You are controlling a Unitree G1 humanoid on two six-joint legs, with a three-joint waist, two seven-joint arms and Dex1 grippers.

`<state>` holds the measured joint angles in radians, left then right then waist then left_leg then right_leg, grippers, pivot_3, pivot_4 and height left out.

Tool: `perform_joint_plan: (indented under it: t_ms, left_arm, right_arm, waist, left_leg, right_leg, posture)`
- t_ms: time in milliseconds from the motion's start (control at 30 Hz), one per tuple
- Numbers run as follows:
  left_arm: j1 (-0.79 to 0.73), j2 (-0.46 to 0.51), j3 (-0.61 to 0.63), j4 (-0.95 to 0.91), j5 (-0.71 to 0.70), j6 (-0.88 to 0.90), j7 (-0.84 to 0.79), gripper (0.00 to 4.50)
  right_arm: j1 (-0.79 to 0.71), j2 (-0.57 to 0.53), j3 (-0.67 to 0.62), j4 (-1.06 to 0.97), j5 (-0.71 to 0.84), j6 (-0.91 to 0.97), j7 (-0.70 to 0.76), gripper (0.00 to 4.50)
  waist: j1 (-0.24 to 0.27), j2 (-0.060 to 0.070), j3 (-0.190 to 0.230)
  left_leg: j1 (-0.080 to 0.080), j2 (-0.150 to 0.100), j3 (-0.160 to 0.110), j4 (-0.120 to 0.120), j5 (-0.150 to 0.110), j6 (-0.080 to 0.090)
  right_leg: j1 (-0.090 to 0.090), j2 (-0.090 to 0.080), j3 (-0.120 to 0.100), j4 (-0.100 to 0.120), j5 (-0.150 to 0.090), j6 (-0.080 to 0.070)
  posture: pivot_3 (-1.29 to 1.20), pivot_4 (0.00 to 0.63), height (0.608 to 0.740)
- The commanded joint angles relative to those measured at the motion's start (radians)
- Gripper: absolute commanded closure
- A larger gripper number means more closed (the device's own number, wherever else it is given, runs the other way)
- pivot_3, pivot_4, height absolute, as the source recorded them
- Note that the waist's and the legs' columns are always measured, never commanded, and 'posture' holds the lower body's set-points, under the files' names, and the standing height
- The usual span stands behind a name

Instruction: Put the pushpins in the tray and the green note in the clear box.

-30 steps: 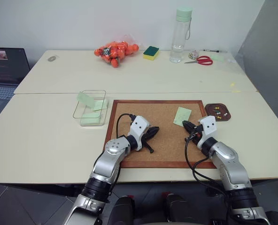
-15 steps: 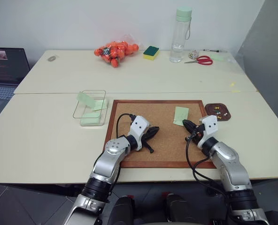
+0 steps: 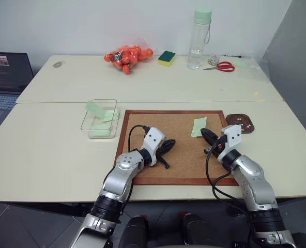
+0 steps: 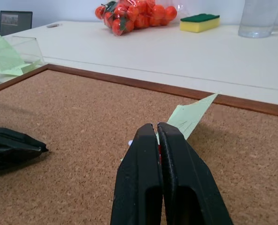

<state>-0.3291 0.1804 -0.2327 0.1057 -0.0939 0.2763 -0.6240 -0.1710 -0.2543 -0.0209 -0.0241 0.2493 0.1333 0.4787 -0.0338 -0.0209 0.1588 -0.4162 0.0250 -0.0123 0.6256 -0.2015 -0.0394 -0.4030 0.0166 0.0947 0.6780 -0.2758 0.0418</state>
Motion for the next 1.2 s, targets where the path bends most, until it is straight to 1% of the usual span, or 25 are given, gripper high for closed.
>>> perform_joint_plan:
  t_ms: [33, 667, 767, 833, 933, 1067, 1200]
  left_arm:
    - [0.025, -0.006, -0.035, 0.043, 0.007, 0.027, -0.014, 4.5]
    - [0.033, -0.002, -0.036, 0.034, 0.006, 0.029, -0.016, 4.5]
    - [0.034, 0.0, -0.036, 0.031, 0.006, 0.031, -0.017, 4.5]
    - [0.034, 0.0, -0.036, 0.031, 0.007, 0.031, -0.017, 4.5]
    - [0.035, 0.001, -0.036, 0.029, 0.007, 0.031, -0.018, 4.5]
    - [0.034, 0.002, -0.037, 0.03, 0.006, 0.032, -0.019, 4.5]
    - [0.032, 0.001, -0.038, 0.031, 0.006, 0.032, -0.021, 4.5]
  right_arm:
    - [-0.006, -0.002, -0.024, -0.049, 0.007, -0.041, -0.006, 4.45]
    - [-0.014, -0.005, -0.027, -0.05, 0.008, -0.068, -0.014, 4.45]
    - [-0.024, -0.004, -0.053, -0.015, -0.022, -0.061, -0.075, 4.45]
    - [-0.046, -0.01, -0.079, 0.028, -0.057, -0.067, -0.142, 4.45]
    - [-0.095, -0.015, -0.136, 0.091, -0.103, -0.065, -0.263, 4.45]
    - [-0.175, -0.03, -0.202, 0.198, -0.137, -0.051, -0.384, 4.45]
    - [-0.251, -0.043, -0.23, 0.303, -0.143, -0.046, -0.435, 4.45]
  waist:
    - [0.0, 0.0, 0.0]
    - [0.0, 0.0, 0.0]
    - [0.0, 0.0, 0.0]
    - [0.0, 0.0, 0.0]
    - [0.0, 0.0, 0.0]
    - [0.0, 0.0, 0.0]
    - [-0.001, 0.0, 0.0]
  left_leg:
    - [0.0, 0.0, 0.0, 0.0, 0.0, 0.0]
    - [0.0, 0.0, 0.0, 0.0, 0.0, 0.0]
    - [0.0, 0.0, 0.0, 0.0, 0.0, 0.0]
    - [0.0, 0.0, 0.0, 0.0, 0.0, 0.0]
    - [0.0, 0.0, 0.0, 0.0, 0.0, 0.0]
    - [0.0, 0.0, 0.001, 0.0, 0.0, 0.0]
    - [0.0, 0.0, 0.001, 0.0, 0.0, 0.0]
  right_leg:
    - [0.0, 0.0, 0.0, 0.0, 0.0, 0.0]
    - [0.0, 0.0, 0.0, 0.0, 0.0, 0.0]
    - [0.0, 0.0, 0.0, 0.0, 0.0, 0.0]
    - [0.0, 0.0, 0.0, 0.0, 0.0, 0.0]
    - [0.0, 0.0, 0.001, 0.0, 0.0, 0.0]
    - [0.0, 0.0, 0.001, 0.0, 0.0, 0.0]
    - [0.0, 0.0, 0.001, 0.0, 0.0, 0.0]
  posture:
    - [0.0, 0.15, 0.74]
    - [0.0, 0.15, 0.74]
    - [0.0, 0.15, 0.74]
    - [0.0, 0.15, 0.74]
    - [0.0, 0.15, 0.74]
    - [0.0, 0.15, 0.74]
    - [0.0, 0.15, 0.74]
